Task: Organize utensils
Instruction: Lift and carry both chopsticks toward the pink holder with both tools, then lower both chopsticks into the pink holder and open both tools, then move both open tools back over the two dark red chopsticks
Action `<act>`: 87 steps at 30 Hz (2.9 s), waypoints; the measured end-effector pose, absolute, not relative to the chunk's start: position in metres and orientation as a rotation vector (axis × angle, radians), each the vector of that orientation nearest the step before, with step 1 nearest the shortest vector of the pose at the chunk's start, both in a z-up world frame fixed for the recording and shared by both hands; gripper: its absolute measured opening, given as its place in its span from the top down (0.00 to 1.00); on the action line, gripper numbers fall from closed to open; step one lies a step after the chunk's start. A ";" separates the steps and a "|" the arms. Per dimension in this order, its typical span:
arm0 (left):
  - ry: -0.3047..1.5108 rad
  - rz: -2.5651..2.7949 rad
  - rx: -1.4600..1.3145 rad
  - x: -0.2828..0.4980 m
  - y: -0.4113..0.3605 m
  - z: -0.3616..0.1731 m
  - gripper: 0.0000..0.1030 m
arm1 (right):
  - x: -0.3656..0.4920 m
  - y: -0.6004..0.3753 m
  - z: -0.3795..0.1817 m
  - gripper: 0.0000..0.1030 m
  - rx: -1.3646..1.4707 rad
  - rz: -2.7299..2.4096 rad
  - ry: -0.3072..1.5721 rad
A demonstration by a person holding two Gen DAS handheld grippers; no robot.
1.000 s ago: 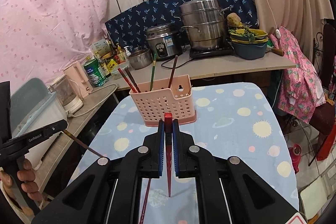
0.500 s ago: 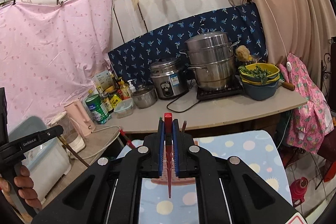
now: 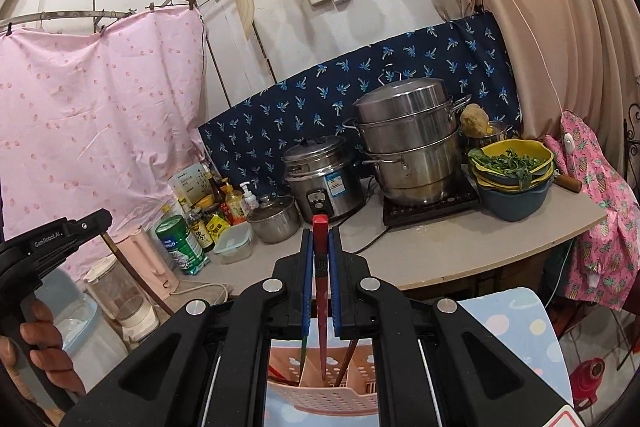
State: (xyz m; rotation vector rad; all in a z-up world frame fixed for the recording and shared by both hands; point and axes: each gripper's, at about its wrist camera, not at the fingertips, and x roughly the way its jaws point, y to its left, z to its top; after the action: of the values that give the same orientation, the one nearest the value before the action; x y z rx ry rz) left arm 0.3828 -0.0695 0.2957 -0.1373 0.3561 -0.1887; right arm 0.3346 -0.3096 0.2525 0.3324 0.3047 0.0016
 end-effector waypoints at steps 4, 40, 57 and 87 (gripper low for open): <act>0.381 -0.197 -0.132 0.396 -0.077 0.277 0.93 | 0.347 -0.311 0.235 0.93 0.332 0.002 0.339; 0.458 -0.131 -0.061 0.356 -0.072 0.224 0.46 | 0.314 -0.283 0.213 0.69 0.262 0.007 0.390; 0.532 -0.090 -0.007 0.273 -0.045 0.190 0.46 | 0.224 -0.252 0.195 0.68 0.217 0.022 0.436; 0.844 -0.103 0.034 0.122 -0.014 0.033 0.46 | 0.078 -0.186 0.041 0.67 0.136 0.079 0.769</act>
State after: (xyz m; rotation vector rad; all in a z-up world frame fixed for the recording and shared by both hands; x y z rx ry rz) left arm 0.1219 -0.0144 0.0327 0.0337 0.8441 -0.1032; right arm 0.0780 -0.1858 0.0413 0.1362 0.7693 0.0792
